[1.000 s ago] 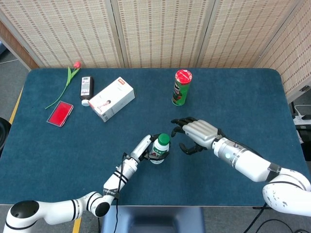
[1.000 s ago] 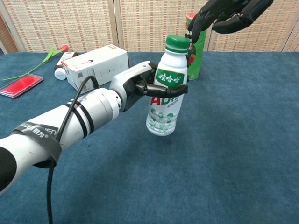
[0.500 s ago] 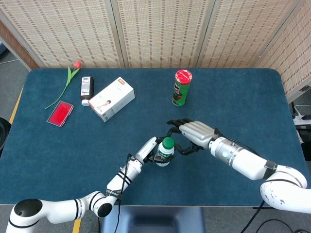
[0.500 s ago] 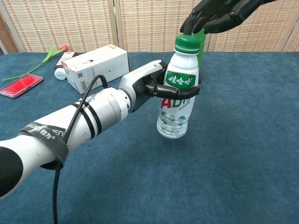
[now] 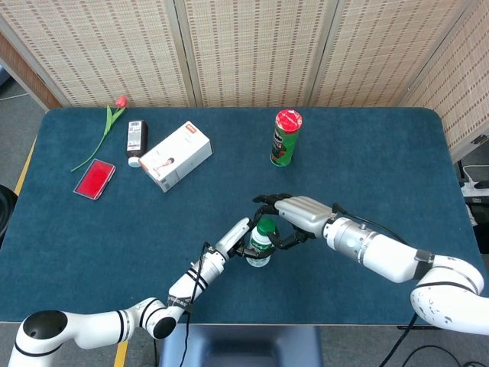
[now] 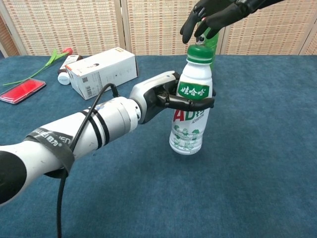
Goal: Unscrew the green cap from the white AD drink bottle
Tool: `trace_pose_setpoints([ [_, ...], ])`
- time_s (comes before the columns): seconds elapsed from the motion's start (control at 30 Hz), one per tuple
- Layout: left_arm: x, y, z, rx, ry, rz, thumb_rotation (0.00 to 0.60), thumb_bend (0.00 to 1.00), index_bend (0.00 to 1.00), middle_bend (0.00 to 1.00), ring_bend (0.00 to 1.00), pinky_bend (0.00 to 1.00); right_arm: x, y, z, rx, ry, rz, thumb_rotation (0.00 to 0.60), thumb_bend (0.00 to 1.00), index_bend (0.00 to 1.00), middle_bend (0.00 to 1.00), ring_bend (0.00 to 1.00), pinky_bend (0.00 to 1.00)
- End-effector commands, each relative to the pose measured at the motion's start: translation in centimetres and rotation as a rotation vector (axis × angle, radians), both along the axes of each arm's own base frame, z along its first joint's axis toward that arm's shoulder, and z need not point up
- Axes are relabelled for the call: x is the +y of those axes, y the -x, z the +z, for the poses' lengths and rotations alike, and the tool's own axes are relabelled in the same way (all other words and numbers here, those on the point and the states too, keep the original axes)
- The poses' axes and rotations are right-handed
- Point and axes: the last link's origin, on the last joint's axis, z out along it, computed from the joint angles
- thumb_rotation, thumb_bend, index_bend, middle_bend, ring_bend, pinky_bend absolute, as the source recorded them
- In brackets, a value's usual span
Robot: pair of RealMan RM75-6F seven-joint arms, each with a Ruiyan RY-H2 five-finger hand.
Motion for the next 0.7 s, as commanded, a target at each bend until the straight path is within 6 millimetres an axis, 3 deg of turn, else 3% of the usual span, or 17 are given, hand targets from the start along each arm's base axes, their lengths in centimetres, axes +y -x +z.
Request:
trace_pose_setpoints([
  [0.03,0.1,0.1,0.0,0.006,-0.002,-0.003,0.600,0.81,0.74,0.87,0.41,0.38,-0.5,0.3,0.6,-0.001,0.052,0.028,0.420,0.53,0.26,0.00,0.00,0.00],
  [0.27,-0.1,0.1,0.1,0.020,-0.019,-0.030,0.600,0.81,0.74,0.87,0.41,0.38,-1.6,1.8,1.2,0.026,0.153,0.063,0.421,0.53,0.23,0.00,0.00,0.00],
  [0.7,0.3,0.3,-0.1,0.066,-0.047,-0.065,0.600,0.81,0.74,0.87,0.41,0.38,-0.6,2.0,1.3,0.094,0.043,-0.030,0.421,0.53,0.21,0.00,0.00,0.00],
])
